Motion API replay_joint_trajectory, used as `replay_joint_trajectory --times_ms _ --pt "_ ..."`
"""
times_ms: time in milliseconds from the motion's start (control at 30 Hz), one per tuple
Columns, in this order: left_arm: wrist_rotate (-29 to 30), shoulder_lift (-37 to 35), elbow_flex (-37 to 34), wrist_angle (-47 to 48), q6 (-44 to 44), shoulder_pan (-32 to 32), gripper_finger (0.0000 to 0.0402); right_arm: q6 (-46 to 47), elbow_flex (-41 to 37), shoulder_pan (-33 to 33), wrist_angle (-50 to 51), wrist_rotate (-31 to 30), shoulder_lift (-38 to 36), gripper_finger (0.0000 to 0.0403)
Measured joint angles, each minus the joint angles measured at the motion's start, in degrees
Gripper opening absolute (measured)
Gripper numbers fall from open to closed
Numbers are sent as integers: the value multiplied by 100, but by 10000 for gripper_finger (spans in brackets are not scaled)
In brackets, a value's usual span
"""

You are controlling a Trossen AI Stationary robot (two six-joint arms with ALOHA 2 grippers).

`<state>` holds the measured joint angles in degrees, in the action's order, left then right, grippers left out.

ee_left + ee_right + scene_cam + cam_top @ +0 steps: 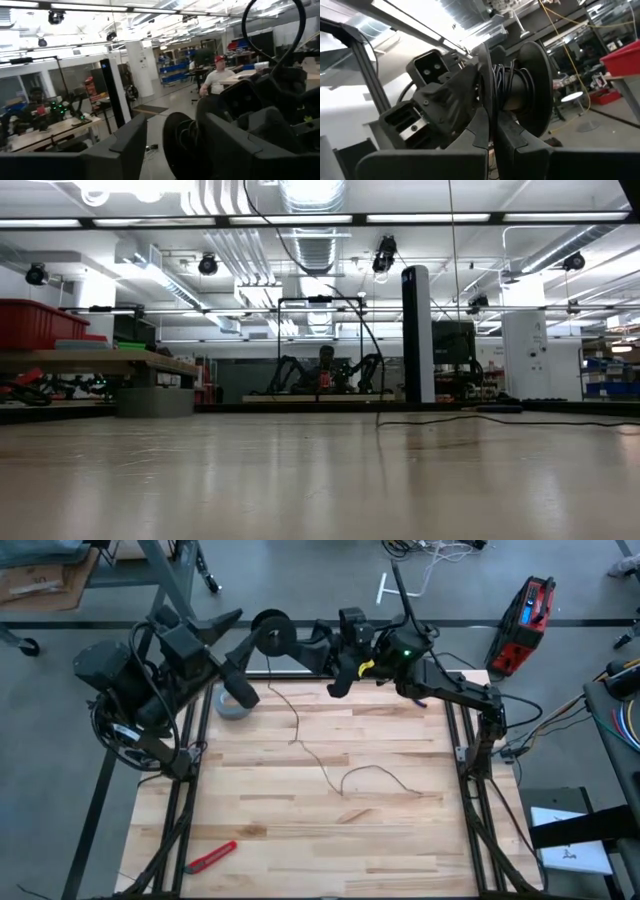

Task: Coil cords
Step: Coil the black wire on the black spool

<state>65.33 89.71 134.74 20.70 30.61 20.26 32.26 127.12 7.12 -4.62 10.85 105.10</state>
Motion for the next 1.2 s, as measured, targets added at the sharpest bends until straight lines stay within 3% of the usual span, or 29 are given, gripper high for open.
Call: replay_joint_trajectory --times_ms 200,533,667,833,1200 --pt "-284 -2 -20 112 -248 -4 192 -259 3 -1 -19 -2 -2 0" --pt "-1164 -2 -26 813 -1338 -194 156 -611 3 -95 -31 8 -4 0" --pt "-1780 -43 -24 936 -1691 -294 121 -645 3 -129 -38 26 -13 0" --pt "-2194 -86 -20 932 -1768 -318 19 -655 8 -166 8 69 -22 4" --pt "-2323 -92 -31 977 -1694 -314 2 -633 6 -164 311 155 -40 67"
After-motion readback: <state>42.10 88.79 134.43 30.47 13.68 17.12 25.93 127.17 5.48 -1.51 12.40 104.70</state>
